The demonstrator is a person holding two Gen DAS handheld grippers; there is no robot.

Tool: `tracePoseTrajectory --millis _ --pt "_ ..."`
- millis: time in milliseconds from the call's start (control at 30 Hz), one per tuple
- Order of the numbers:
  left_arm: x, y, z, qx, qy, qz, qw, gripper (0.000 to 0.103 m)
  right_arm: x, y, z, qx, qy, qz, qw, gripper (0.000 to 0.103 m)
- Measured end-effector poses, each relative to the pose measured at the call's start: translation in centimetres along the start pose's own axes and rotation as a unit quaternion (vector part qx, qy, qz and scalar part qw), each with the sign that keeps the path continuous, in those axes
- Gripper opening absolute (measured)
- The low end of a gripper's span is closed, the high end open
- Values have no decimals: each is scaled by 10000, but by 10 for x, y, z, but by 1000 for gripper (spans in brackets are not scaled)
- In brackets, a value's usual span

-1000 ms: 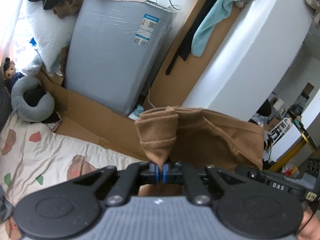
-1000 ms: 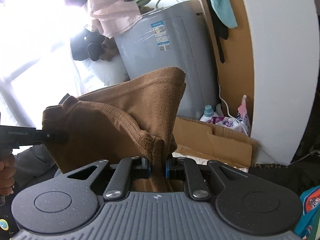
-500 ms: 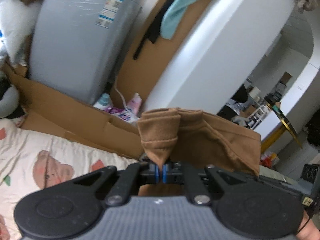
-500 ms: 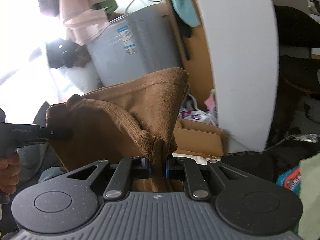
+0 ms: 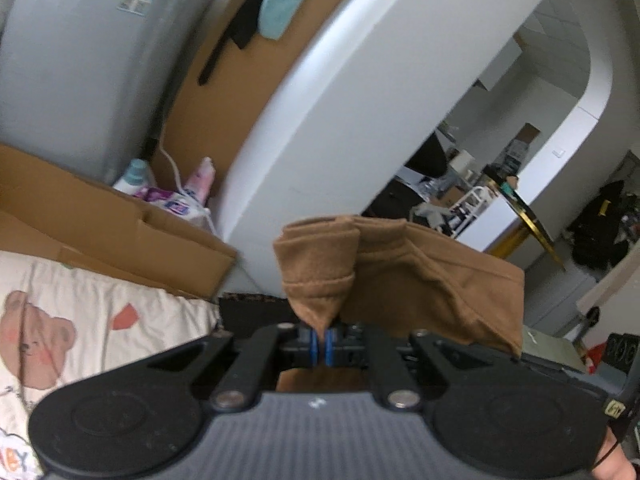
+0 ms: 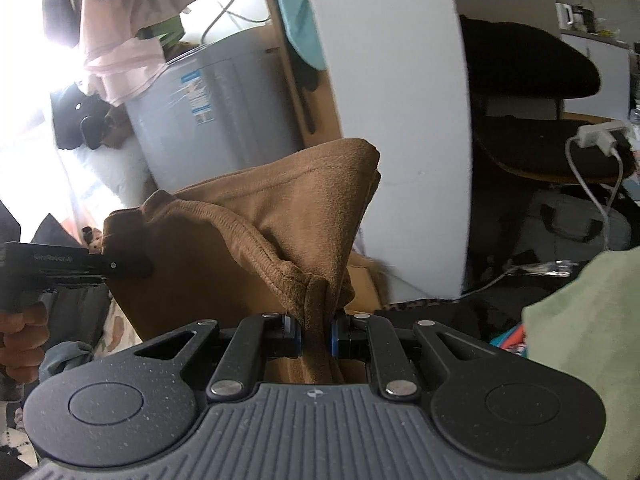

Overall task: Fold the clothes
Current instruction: 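Lift the folded brown shirt off the duvet with both tools, then carry the folded brown shirt with both tools toward the clothes pile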

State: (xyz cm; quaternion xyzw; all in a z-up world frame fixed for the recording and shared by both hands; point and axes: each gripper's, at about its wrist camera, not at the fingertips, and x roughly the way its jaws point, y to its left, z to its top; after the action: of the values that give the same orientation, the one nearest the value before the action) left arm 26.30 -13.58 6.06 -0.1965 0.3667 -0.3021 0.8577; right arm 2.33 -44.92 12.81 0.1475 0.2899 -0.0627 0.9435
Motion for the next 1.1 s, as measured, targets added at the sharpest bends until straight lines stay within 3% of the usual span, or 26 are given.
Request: tracePoseTrajectory --millis 533,733,1100 --pt "68 -30 -14 -8 238 -751 9969 4 -22 -77 -17 321 -400 -543 9972 12" --pt "103 -31 -22 264 381 -831 9955 4 3 -101 -34 427 -297 -683 9963 12" --pt "173 15 -48 276 643 -995 9926 4 71 -147 -78 562 25 -646 9963 12"
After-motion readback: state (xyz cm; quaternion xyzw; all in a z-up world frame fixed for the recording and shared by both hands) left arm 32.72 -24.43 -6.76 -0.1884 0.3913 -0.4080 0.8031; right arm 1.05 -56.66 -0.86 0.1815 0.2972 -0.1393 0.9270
